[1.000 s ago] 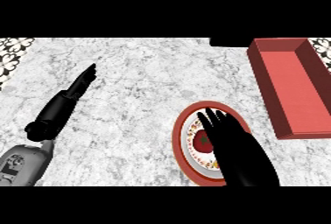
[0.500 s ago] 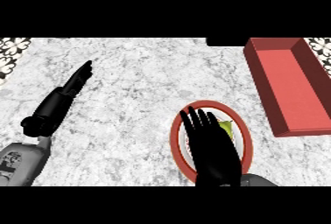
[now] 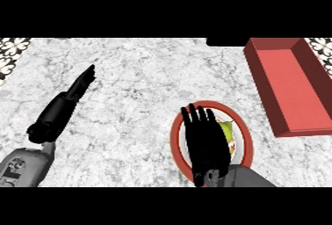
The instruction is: Pick the tomato from the plate and place it in the cardboard box
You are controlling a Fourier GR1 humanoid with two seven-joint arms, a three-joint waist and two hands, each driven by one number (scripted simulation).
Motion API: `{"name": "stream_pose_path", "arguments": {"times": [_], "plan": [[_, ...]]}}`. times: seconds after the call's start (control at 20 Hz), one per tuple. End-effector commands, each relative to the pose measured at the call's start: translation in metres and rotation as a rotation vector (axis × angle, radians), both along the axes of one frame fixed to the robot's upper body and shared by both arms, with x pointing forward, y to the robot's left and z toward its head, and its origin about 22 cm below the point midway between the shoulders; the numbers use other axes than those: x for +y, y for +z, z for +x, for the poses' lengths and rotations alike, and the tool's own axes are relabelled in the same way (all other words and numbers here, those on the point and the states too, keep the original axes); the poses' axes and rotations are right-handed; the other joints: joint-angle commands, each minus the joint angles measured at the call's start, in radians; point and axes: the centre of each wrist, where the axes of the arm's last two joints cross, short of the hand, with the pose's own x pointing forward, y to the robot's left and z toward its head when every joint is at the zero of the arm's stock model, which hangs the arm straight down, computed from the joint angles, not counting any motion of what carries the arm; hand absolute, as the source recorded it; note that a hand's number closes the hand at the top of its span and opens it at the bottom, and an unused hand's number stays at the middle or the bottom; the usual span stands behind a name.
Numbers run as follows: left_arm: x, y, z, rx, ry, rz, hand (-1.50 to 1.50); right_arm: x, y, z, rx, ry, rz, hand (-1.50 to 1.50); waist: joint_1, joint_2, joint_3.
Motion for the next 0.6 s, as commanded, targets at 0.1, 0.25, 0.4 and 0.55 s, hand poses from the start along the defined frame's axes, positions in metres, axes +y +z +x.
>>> {"name": "stream_pose_path", "arguments": {"times": [0.1,0.25,0.4,0.55], "plan": [[-0.001,0.006,0.001,0.003,0.002,0.003,0.0,0.003,-0.024,0.008,0.029,-0.122,-0.106,-1.5,0.0,0.0,0.001],[0.001,-0.006,0.001,0.0,0.011,0.0,0.0,0.009,-0.024,0.005,0.028,-0.13,-0.11,-1.5,-0.003,0.0,0.0],[0.0,0.005,0.024,-0.002,0.002,-0.009,0.0,-0.004,-0.025,0.017,0.051,-0.1,-0.066,-1.5,-0.008,0.002,0.0],[0.015,-0.012,-0.007,-0.017,0.014,-0.015,0.0,0.0,-0.047,0.008,0.073,-0.108,-0.078,-1.5,-0.001,0.001,0.0]]}}
